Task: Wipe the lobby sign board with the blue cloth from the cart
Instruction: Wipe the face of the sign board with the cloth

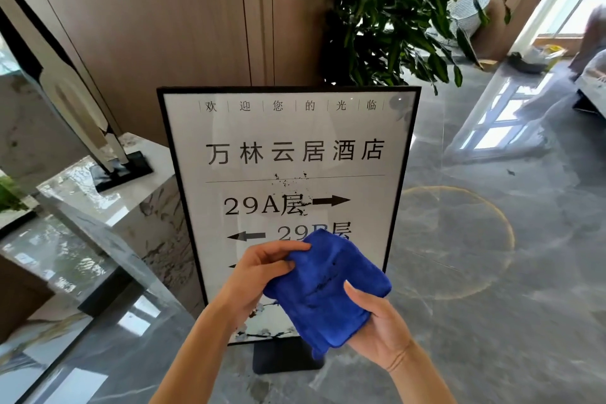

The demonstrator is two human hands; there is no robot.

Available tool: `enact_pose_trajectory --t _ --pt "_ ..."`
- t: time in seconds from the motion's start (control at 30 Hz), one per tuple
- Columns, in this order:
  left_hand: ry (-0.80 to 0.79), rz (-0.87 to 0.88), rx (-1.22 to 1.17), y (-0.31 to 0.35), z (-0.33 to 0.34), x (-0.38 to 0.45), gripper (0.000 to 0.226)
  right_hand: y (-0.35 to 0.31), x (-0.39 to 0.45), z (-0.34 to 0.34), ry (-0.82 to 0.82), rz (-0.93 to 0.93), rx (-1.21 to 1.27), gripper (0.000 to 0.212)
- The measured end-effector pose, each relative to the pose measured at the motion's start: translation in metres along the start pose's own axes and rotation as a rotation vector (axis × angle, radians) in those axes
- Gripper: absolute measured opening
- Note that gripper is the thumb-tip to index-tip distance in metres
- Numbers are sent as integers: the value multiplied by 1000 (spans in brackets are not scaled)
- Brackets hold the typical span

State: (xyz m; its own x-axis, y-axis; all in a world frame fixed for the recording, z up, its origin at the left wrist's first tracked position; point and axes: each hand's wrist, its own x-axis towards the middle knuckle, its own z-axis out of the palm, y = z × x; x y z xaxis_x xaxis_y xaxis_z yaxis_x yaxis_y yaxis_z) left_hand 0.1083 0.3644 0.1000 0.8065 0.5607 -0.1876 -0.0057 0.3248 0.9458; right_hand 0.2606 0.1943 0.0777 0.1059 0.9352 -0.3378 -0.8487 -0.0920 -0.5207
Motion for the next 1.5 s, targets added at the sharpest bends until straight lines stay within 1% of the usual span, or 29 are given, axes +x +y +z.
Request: enact_pose_trajectory --t 0.1,0.17,0.23,0.33,0.4,0.5,0.57,0.6,0.67,0.73,0.77,0.8,0.83,0.9,0.93,1.0,1.07,1.13,1.23,1.27,1.33,1.4,1.5 --pt "32 3 17 2 -4 0 40 -3 -2 6 49 -9 14 45" --pt "45 35 49 6 -5 -1 40 -6 -6 11 4 -58 31 46" --pt "60 85 90 11 -9 -3 42 -11 -10 17 -24 -137 27 45" --pt "136 163 98 17 -23 -9 41 -22 -17 27 23 -317 -40 55" --pt "253 250 64 20 -35 -16 42 -35 -22 34 56 -412 -71 59" --pt "545 435 -37 24 -55 -26 48 -62 -31 38 125 -541 -143 56" --pt "706 509 -35 24 -68 -28 53 -82 -35 38 201 -637 -223 59" --pt "755 530 -12 23 -74 -27 55 -90 -35 37 252 -679 -265 60" --pt "795 553 104 23 -87 -23 55 -103 -31 37 349 -746 -335 63" --pt "775 562 297 21 -99 -16 45 -108 -21 39 437 -794 -402 61" --pt "742 552 378 20 -104 -13 42 -107 -14 40 476 -805 -430 56" --pt "705 534 430 18 -108 -11 42 -104 -4 41 513 -807 -458 50" --pt "669 506 452 17 -111 -8 45 -100 7 44 565 -799 -504 48" --pt "601 433 436 18 -113 -4 49 -89 33 48 669 -763 -653 60" --pt "562 400 410 18 -115 -2 50 -83 47 50 679 -751 -735 63" --pt "486 336 396 15 -120 0 54 -69 71 54 635 -729 -846 59" --pt "446 309 449 13 -125 -1 55 -56 88 55 536 -785 -946 58" --pt "425 304 429 13 -129 -2 53 -44 97 55 512 -864 -1051 60" --pt "414 301 378 14 -130 -2 58 -35 105 52 556 -934 -1161 60" --pt "413 310 378 14 -130 -2 59 -35 108 50 578 -966 -1154 58" --pt "412 329 374 13 -130 -2 60 -37 114 51 601 -1060 -1093 50" --pt "408 342 361 11 -132 0 59 -44 121 52 662 -1178 -1138 39" --pt "413 367 331 8 -137 6 59 -51 135 48 731 -1272 -1268 45"
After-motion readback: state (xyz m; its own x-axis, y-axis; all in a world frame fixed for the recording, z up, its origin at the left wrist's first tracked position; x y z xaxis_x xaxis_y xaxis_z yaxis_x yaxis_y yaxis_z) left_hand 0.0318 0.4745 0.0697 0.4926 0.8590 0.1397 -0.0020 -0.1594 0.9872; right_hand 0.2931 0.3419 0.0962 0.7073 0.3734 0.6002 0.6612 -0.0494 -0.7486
